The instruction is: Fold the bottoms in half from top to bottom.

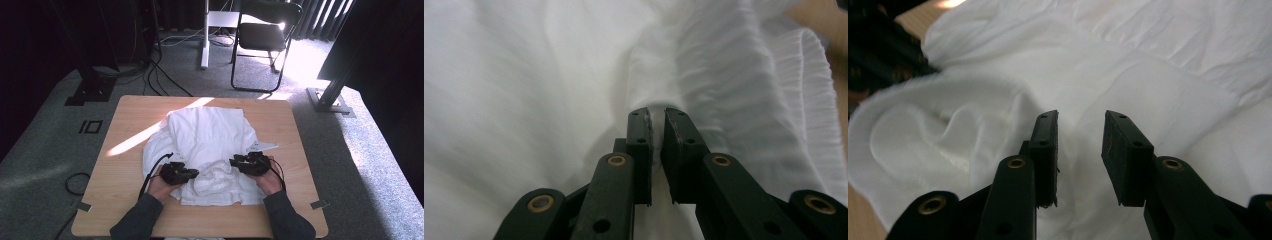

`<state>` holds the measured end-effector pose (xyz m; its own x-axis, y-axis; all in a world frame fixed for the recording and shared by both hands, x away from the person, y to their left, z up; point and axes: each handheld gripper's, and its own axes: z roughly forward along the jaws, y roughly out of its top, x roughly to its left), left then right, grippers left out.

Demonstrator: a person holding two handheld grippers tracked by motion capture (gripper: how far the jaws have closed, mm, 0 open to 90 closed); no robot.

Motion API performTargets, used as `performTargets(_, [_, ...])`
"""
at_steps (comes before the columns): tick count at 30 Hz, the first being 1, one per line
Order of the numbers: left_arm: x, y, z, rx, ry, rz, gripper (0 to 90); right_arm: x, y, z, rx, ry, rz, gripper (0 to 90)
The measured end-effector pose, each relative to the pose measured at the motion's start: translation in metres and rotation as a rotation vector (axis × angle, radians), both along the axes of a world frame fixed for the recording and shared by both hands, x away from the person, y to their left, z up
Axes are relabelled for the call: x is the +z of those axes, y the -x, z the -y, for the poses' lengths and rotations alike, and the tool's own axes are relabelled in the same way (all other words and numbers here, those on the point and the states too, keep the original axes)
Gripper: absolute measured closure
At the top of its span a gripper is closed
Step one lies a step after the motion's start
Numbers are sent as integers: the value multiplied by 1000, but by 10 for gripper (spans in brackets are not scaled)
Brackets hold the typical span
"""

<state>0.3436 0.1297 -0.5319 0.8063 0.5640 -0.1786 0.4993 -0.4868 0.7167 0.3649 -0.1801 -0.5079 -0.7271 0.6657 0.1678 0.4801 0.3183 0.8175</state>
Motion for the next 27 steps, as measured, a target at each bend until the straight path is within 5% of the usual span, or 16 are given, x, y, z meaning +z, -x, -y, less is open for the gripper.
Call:
performTargets(7, [-5, 12, -4, -23, -6, -13, 796, 4, 8, -22, 34, 12, 14, 645])
performTargets(9, [-9, 15, -6, -19, 1, -21, 786, -6, 18, -30, 64, 26, -5, 656])
performTargets(13, [-8, 19, -12, -18, 18, -23, 764, -37, 39, -42, 109, 133, -62, 686])
performTargets(17, [8, 17, -23, 43, -6, 48, 678, -34, 40, -36, 119, 111, -63, 663])
performTargets(19, [16, 11, -31, 98, -10, 82, 671, -25, 35, -31, 95, 104, -24, 631])
performTargets(22, [29, -11, -43, 213, -12, 140, 648, -10, 13, -18, -16, 69, 23, 627])
performTargets(27, [33, -53, -39, 307, -10, 152, 620, -4, -37, -9, -172, 61, 38, 566])
